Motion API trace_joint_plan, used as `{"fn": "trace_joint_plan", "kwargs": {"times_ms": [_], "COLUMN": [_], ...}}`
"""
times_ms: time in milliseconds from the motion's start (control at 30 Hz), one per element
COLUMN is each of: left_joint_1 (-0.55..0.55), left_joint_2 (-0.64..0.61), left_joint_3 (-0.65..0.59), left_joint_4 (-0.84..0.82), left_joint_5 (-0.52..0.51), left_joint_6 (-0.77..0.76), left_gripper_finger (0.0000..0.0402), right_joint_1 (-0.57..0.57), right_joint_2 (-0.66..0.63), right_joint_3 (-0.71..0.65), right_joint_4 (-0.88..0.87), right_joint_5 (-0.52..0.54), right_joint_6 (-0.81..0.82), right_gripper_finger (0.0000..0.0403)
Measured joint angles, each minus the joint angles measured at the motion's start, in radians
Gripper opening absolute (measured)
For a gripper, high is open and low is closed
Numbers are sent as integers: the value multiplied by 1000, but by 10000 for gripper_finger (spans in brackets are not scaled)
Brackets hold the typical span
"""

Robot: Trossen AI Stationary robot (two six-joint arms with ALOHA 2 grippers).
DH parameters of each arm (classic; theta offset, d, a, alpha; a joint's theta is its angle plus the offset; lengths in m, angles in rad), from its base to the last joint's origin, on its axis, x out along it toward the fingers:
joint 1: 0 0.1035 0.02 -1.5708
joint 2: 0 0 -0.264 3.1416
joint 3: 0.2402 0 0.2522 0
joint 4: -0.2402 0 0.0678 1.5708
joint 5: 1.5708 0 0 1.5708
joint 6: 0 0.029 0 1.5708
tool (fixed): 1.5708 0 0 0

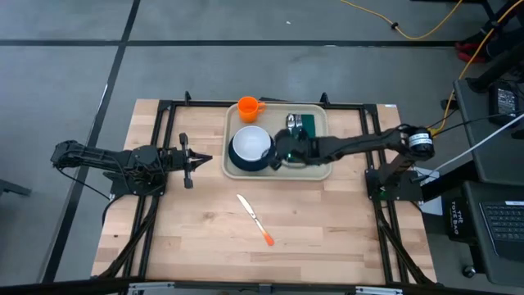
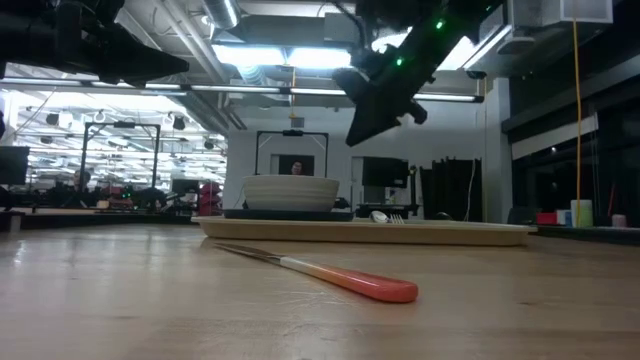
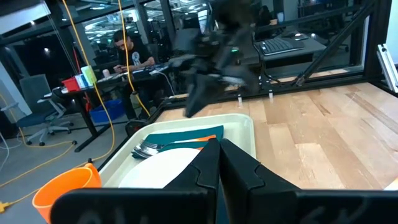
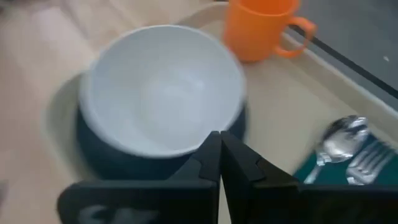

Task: Set up tray
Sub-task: Put the orange knife on the dark green napkin on the gray tray

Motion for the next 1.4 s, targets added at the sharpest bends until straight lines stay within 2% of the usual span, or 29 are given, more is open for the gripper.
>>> {"fn": "trace_joint_plan", "kwargs": {"times_ms": [167, 300, 400, 600, 833, 1000, 1167, 1267, 1400], "left_joint_1": [0, 0, 0, 0, 0, 0, 0, -4, -10], "left_joint_2": [0, 0, 0, 0, 0, 0, 17, 50, 113], "left_joint_3": [0, 0, 0, 0, 0, 0, 0, 0, 2], "left_joint_4": [0, 0, 0, 0, 0, 4, -1, 0, -1], "left_joint_5": [0, 0, 0, 0, 0, 26, 43, 89, 93], "left_joint_6": [0, 0, 0, -1, -61, -55, -53, -72, -78], "left_gripper_finger": [2, 5, 8, 4, 8, 4, 1, 2, 1], "right_joint_1": [132, 260, 355, 490, 569, 584, 575, 568, 553], "right_joint_2": [0, 0, 0, 0, 8, 8, 8, 8, 8], "right_joint_3": [-1, -2, -2, -3, -4, -4, -4, -4, -4], "right_joint_4": [4, -5, -37, -55, -33, -20, -20, -20, -10], "right_joint_5": [58, 244, 309, 299, 251, 176, 58, 46, 47], "right_joint_6": [11, 39, 90, 210, 268, 295, 293, 270, 269], "right_gripper_finger": [11, 11, 11, 11, 11, 11, 11, 11, 12]}}
